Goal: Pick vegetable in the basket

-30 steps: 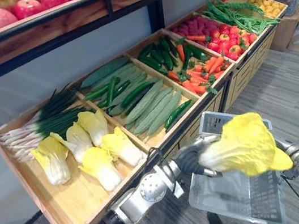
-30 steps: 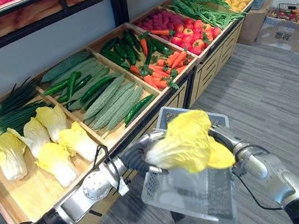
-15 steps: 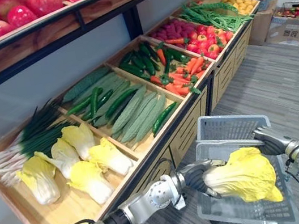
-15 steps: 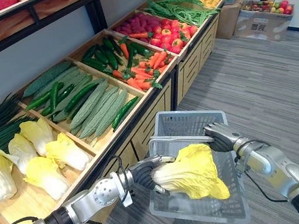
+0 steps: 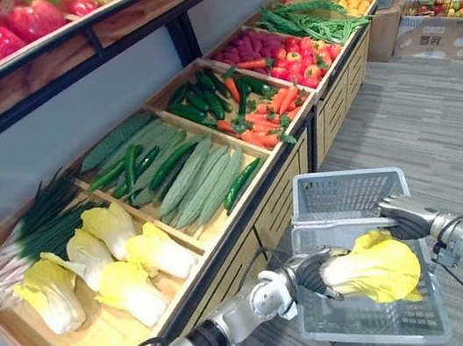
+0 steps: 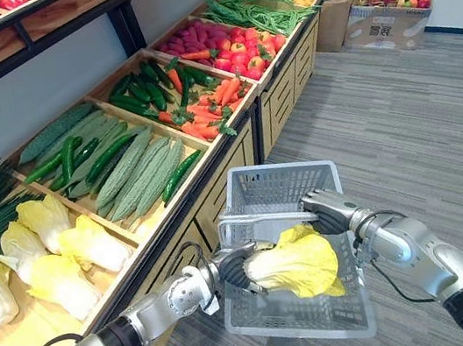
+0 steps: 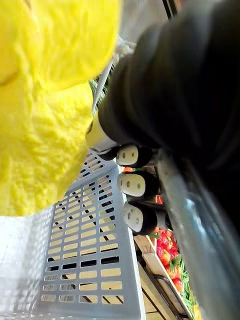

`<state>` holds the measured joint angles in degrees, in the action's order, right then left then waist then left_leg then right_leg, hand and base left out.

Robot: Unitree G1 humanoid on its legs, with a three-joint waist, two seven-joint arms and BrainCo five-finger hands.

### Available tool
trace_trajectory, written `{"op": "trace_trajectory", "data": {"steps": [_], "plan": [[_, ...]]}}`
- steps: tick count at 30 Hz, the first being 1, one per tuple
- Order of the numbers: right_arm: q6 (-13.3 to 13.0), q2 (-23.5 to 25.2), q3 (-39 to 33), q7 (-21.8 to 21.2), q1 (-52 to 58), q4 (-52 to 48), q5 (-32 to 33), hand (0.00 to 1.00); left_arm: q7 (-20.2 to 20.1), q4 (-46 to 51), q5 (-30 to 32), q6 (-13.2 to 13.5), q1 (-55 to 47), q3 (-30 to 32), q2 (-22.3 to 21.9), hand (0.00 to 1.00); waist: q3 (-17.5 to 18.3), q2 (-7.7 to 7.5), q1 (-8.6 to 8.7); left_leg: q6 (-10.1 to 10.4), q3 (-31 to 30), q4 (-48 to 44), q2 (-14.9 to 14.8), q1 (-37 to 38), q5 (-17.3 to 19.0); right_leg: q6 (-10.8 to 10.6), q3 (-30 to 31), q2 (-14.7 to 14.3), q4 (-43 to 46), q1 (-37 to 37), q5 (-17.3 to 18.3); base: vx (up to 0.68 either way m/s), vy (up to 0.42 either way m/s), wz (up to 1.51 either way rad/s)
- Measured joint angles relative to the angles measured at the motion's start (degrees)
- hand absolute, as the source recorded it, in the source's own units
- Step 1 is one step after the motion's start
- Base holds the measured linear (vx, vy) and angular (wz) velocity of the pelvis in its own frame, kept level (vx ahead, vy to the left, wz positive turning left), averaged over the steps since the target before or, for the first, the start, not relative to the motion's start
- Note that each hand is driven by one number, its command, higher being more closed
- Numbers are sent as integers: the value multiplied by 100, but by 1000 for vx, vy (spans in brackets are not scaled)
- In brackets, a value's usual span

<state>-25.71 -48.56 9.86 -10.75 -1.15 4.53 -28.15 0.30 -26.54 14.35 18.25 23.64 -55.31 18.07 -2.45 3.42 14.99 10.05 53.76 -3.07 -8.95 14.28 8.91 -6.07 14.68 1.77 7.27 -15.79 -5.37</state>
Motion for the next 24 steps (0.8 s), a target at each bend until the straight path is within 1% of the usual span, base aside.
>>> {"op": "trace_trajectory", "data": {"steps": [4,8,10,11,12,15,19,21,24], "plan": [[-4,0,89,-109,-44,-94,0,100,92,-233,62,-12,5,24,-185,100,-7,44,72,21,136,2,7,73,14,3,-66,-2,37,-16,-2,-17,5,-19],[-11,1,130,-240,-51,-281,5,100,128,-424,226,-31,44,186,-421,100,-8,56,85,56,237,-9,9,100,52,9,-93,-2,101,-69,-8,-15,7,-12],[-18,1,191,-278,-61,-389,5,100,171,-518,270,-93,66,186,-484,100,-8,58,85,56,238,-11,9,97,52,27,-92,-2,109,-79,-26,0,0,0],[-66,7,195,-333,-64,-425,5,100,182,-598,302,-117,88,187,-520,100,-10,60,84,55,236,-11,9,96,52,24,-91,-2,125,-80,-28,0,0,0],[-87,10,195,-351,-70,-439,5,100,192,-612,339,-139,88,195,-530,0,-12,63,84,55,237,-11,10,95,52,24,-90,-2,144,-83,-29,0,0,0],[-120,24,204,-371,-99,-509,5,100,233,-722,458,-156,89,277,-557,0,-23,72,84,55,236,-11,14,91,52,11,-87,-1,173,-97,-38,0,0,0],[-97,24,203,-376,-166,-524,5,100,447,-819,459,-213,89,438,-680,0,-102,54,90,54,224,-14,17,84,53,-9,-87,8,183,-97,-50,0,0,0],[-97,25,203,-376,-184,-524,5,100,447,-819,459,-214,88,471,-684,0,-154,70,95,54,219,-16,17,79,53,-11,-87,10,190,-99,-51,0,0,0],[-79,34,202,-451,-215,-522,-1,100,448,-825,501,-223,87,520,-705,0,-250,94,147,53,201,-17,19,48,53,-13,-95,23,189,-115,-53,-9,7,2]]}}
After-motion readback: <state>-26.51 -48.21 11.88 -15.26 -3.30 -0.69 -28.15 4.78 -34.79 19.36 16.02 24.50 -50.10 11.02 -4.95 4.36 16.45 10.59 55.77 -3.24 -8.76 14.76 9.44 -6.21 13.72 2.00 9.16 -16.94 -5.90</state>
